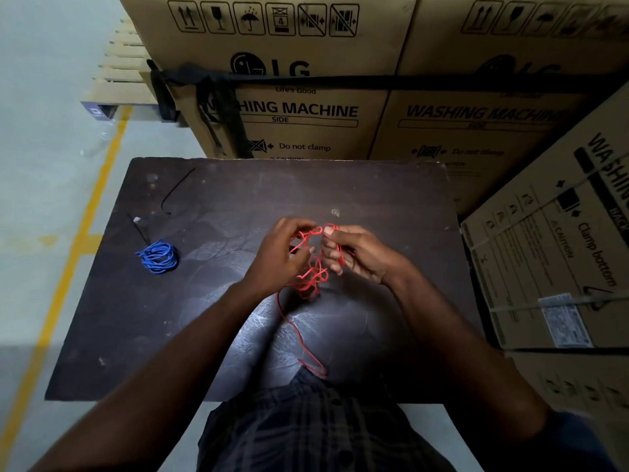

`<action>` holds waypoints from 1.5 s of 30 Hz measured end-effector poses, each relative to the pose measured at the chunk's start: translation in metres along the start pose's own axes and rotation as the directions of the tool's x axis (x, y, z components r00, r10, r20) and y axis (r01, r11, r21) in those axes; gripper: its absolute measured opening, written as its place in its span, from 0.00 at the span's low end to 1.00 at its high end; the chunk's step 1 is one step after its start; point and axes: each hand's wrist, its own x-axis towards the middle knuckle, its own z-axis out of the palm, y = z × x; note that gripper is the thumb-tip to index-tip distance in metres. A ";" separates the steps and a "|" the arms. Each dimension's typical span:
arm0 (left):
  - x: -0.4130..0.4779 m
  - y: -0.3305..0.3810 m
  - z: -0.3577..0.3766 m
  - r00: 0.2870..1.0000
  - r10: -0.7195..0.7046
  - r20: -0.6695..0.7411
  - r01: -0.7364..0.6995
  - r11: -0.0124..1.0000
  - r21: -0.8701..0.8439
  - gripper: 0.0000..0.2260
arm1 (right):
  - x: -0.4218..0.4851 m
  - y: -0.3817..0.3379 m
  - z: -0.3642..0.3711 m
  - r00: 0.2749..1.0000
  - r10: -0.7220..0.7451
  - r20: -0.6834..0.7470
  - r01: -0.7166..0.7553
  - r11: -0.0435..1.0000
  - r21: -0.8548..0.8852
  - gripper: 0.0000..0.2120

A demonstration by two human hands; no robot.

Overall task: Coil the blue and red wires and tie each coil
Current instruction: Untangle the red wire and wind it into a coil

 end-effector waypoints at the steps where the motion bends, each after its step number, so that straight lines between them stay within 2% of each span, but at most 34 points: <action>1: -0.001 -0.002 0.002 0.998 -0.055 -0.009 0.055 0.998 -0.013 0.20 | 0.000 0.001 0.000 1.000 -0.003 -0.025 0.003 1.000 -0.006 0.14; 3: 0.000 -0.003 0.005 0.977 -0.213 -0.014 0.209 0.970 -0.125 0.23 | 0.000 0.001 0.000 0.997 -0.017 -0.078 0.016 1.000 -0.009 0.15; 5: 0.000 -0.005 0.007 0.935 -0.353 0.023 0.342 0.885 -0.316 0.22 | -0.001 -0.003 -0.004 0.993 -0.038 -0.112 0.039 0.999 0.008 0.15; 7: 0.000 -0.008 0.005 0.897 -0.435 0.083 0.424 0.792 -0.439 0.18 | -0.005 -0.011 -0.009 0.989 -0.056 -0.133 0.062 0.998 0.035 0.15; 9: -0.001 -0.012 0.002 0.889 -0.446 0.102 0.443 0.783 -0.438 0.13 | -0.008 -0.018 -0.015 0.986 -0.075 -0.151 0.086 0.994 0.071 0.15; 12: -0.001 -0.018 -0.006 0.909 -0.401 0.112 0.412 0.823 -0.391 0.10 | -0.012 -0.025 -0.019 0.981 -0.098 -0.167 0.108 0.993 0.056 0.16; 14: -0.002 -0.020 -0.011 0.912 -0.347 0.220 0.409 0.821 -0.398 0.06 | -0.013 -0.028 -0.021 0.978 -0.099 -0.182 0.112 0.992 0.063 0.16; 15: -0.003 -0.021 -0.014 0.897 -0.328 0.296 0.431 0.795 -0.427 0.05 | -0.014 -0.029 -0.024 0.977 -0.099 -0.191 0.116 0.990 0.079 0.16; 17: -0.005 -0.023 -0.019 0.864 -0.307 0.399 0.494 0.671 -0.553 0.09 | -0.016 -0.033 -0.029 0.972 -0.103 -0.210 0.126 0.987 0.097 0.16; 19: -0.005 -0.028 -0.022 0.861 -0.333 0.384 0.508 0.549 -0.664 0.09 | -0.019 -0.034 -0.035 0.969 -0.103 -0.223 0.130 0.985 0.109 0.16; 20: -0.004 -0.031 -0.023 0.859 -0.373 0.352 0.508 0.524 -0.683 0.09 | -0.019 -0.034 -0.036 0.968 -0.102 -0.227 0.131 0.985 0.117 0.16; 22: -0.003 -0.038 -0.022 0.849 -0.454 0.272 0.505 0.541 -0.673 0.11 | -0.019 -0.032 -0.037 0.968 -0.100 -0.230 0.131 0.983 0.126 0.16; 27: 0.000 -0.045 -0.013 0.826 -0.557 0.085 0.504 0.665 -0.550 0.14 | -0.015 -0.031 -0.032 0.966 -0.104 -0.236 0.151 0.970 0.192 0.16; 34: 0.006 -0.061 0.003 0.832 -0.555 0.026 0.502 0.731 -0.461 0.15 | -0.011 -0.033 -0.029 0.959 -0.134 -0.250 0.205 0.936 0.285 0.19; 41: 0.006 -0.066 0.014 0.776 -0.630 0.019 0.569 0.687 -0.453 0.16 | -0.009 -0.045 -0.018 0.946 -0.215 -0.243 0.270 0.936 0.225 0.17; 45: -0.003 -0.087 0.013 0.703 -0.710 -0.037 0.639 0.654 -0.405 0.18 | -0.013 -0.059 -0.012 0.930 -0.285 -0.234 0.343 0.900 0.268 0.18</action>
